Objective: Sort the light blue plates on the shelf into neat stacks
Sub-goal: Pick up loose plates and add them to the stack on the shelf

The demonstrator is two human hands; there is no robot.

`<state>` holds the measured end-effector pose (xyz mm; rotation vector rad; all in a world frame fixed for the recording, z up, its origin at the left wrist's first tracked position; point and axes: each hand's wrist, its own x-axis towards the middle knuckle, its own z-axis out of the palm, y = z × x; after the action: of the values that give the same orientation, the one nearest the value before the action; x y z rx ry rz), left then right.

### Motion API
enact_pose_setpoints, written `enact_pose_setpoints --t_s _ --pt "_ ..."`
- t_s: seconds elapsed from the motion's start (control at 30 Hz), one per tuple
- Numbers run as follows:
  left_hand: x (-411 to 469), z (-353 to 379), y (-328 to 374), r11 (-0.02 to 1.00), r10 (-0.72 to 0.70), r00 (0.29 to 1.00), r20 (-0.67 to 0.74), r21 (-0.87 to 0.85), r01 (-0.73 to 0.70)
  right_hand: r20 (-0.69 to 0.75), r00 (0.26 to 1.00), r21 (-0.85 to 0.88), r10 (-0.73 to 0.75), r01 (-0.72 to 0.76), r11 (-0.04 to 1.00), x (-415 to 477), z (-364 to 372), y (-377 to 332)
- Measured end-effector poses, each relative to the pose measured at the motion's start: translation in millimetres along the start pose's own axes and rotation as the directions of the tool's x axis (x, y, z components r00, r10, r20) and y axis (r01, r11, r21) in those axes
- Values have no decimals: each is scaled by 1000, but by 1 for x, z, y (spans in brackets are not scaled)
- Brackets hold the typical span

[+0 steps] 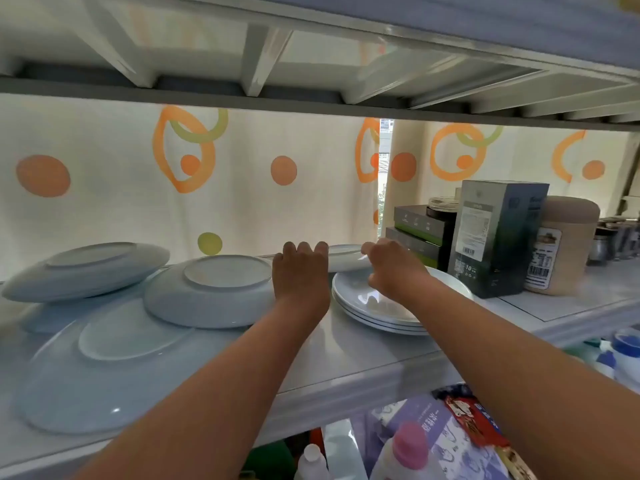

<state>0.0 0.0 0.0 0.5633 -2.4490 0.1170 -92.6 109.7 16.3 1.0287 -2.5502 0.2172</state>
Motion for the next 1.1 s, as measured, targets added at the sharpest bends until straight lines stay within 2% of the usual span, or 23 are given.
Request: enact_pose_setpoints --t_s 0.13,0.27,0.37,0.47,0.6,0.73,0.87,0.97,1.1 --pt "-1 2 2 1000 4 1000 -15 13 -4 12 999 -123 -31 32 992 8 -1 -2" --pt "1 -5 -2 998 -25 1000 -13 -66 24 13 997 -213 -78 79 974 14 -1 -4" --pt "-2 -12 -7 985 -55 998 10 -164 56 77 992 -211 -100 114 971 18 0 -6" --pt "-3 -14 -12 980 -68 997 19 -185 71 144 985 -216 -97 127 968 20 2 -9" --pt "-5 -17 -14 978 -79 997 -3 -193 77 119 988 -229 -100 125 965 23 3 -14" --pt "-5 -22 -15 975 -98 994 -49 -207 86 116 988 -331 -106 139 933 24 5 -22" --pt "-6 -27 -19 964 -112 991 -71 -249 91 -9 999 -281 -50 46 959 23 0 -26" --pt "-5 -28 -23 955 -135 987 -85 -277 107 -133 987 -322 -85 38 946 21 -6 -27" --pt "-6 -29 -25 943 -162 979 -126 -313 116 -215 973 -337 -89 12 941 17 -14 -26"
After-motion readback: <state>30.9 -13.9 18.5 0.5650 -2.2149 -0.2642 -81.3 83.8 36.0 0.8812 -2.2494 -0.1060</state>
